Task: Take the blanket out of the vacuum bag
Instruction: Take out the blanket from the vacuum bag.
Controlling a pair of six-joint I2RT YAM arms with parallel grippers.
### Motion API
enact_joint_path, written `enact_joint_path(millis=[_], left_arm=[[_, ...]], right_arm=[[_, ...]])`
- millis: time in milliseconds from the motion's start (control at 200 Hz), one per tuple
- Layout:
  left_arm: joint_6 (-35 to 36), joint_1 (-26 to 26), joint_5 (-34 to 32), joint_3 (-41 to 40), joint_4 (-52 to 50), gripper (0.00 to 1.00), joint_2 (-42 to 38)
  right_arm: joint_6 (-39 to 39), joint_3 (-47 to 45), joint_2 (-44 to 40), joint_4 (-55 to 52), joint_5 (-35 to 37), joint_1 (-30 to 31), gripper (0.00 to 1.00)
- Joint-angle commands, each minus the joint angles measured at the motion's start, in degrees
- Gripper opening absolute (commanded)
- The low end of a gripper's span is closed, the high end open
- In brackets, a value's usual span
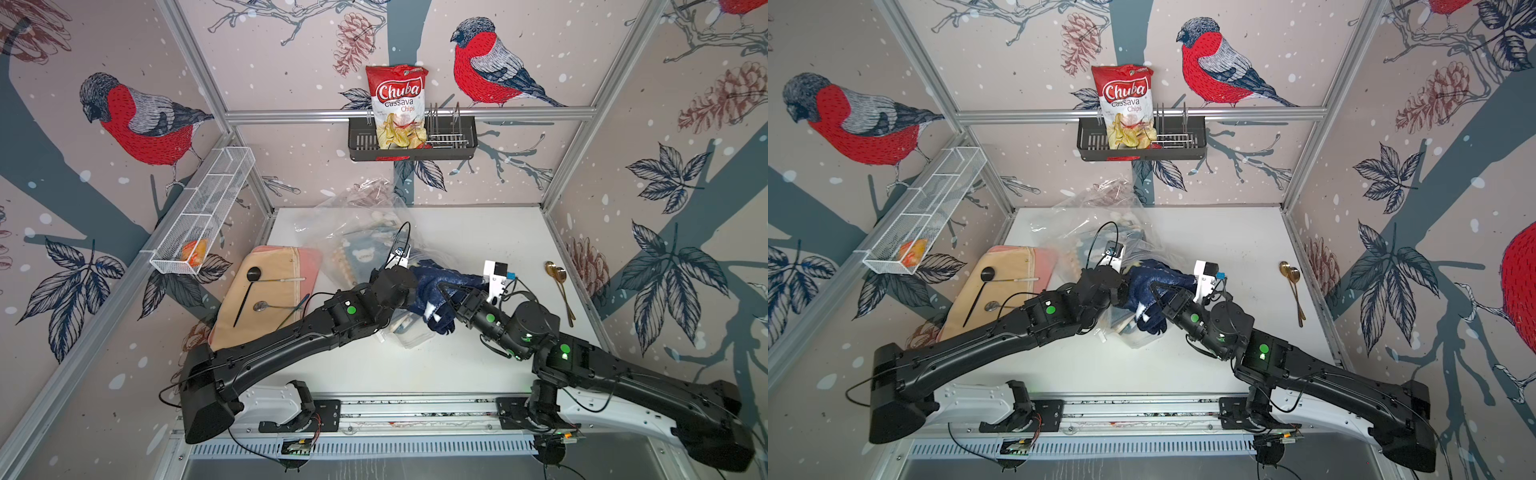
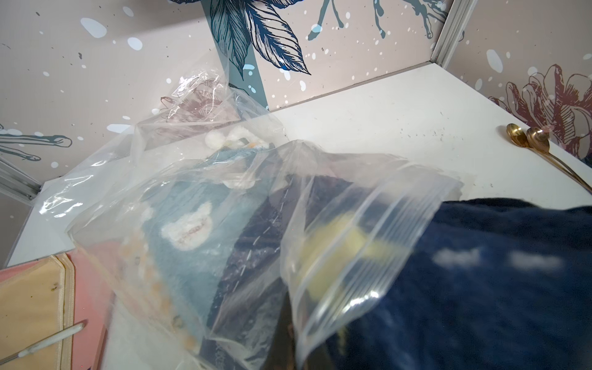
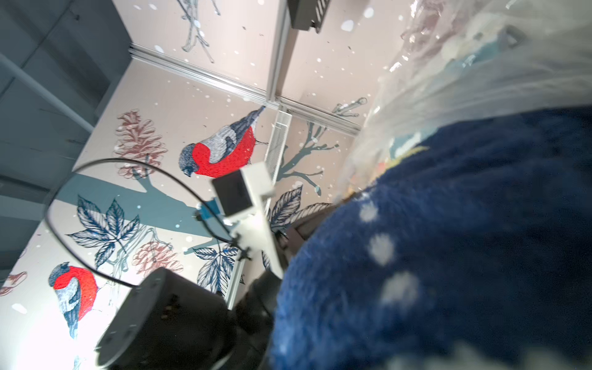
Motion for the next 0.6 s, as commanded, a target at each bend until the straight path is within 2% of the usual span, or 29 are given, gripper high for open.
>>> enact_joint_path(millis=[0,250,425,595], left_arm=[[-2.1,0.6,-2.1,0.4,0.9,0.00,-0.1],[-4.5,1.1,-3.9,-0.8,0.9,0.00,-0.6],[-6.1,1.3,-4.1,-2.0,0.7,0.00,-0.3],[-7.0,1.4,-4.3,-3.8,1.2,0.00,-1.3]], right_arm=[[-6.4,5.0,-0.2,-3.6,2.4,0.4,0.00],[-13.5,16.0,-0.8,-10.3,5.3,0.4,0.00],[-20.4,23.4,-0.8,-12.8,12.1,0.0,0.00],[-24.9,31.9,1.5,-18.2,12.9,-4.8,0.00]])
